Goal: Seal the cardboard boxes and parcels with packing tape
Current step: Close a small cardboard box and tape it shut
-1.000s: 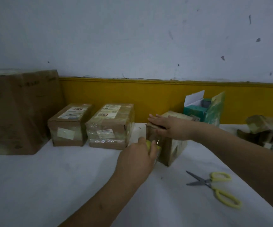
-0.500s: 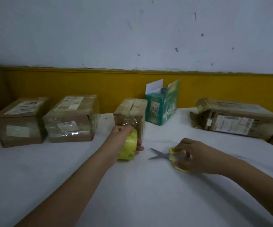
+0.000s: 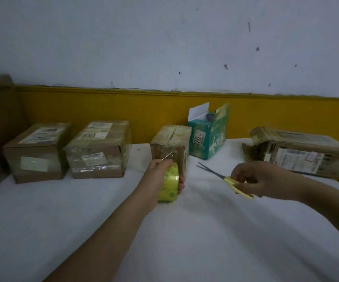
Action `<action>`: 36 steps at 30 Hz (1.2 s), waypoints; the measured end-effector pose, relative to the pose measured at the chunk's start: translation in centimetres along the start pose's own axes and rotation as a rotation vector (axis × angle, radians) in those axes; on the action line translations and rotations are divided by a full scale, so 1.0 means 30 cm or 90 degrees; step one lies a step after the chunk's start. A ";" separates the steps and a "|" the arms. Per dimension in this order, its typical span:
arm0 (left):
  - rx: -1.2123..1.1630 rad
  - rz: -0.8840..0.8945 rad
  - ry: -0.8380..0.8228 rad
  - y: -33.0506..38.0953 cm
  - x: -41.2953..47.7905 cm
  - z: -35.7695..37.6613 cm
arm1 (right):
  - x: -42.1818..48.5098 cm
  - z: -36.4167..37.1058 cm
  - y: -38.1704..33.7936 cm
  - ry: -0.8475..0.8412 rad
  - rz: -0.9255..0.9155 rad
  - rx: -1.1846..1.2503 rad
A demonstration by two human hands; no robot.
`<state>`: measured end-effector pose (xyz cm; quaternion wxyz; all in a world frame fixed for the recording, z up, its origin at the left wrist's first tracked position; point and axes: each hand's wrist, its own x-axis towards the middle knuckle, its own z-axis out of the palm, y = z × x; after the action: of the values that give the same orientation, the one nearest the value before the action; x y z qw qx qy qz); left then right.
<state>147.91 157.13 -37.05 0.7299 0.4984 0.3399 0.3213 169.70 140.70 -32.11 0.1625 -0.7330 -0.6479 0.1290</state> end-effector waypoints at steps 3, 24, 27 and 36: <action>0.008 0.000 -0.002 -0.007 0.003 -0.006 | 0.085 -0.024 -0.086 -0.069 -0.021 0.016; 0.012 -0.044 -0.045 -0.018 0.029 -0.030 | 0.259 -0.046 -0.119 -0.252 0.092 0.289; 0.025 -0.050 -0.052 -0.016 0.034 -0.036 | 0.286 -0.019 -0.122 -0.227 0.078 0.313; -0.027 0.039 -0.079 -0.014 0.023 -0.059 | 0.286 0.026 -0.123 -0.155 0.000 0.093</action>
<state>146.91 158.44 -38.06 0.7497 0.5120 0.2721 0.3191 167.14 149.67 -31.14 0.1353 -0.6980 -0.6518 0.2639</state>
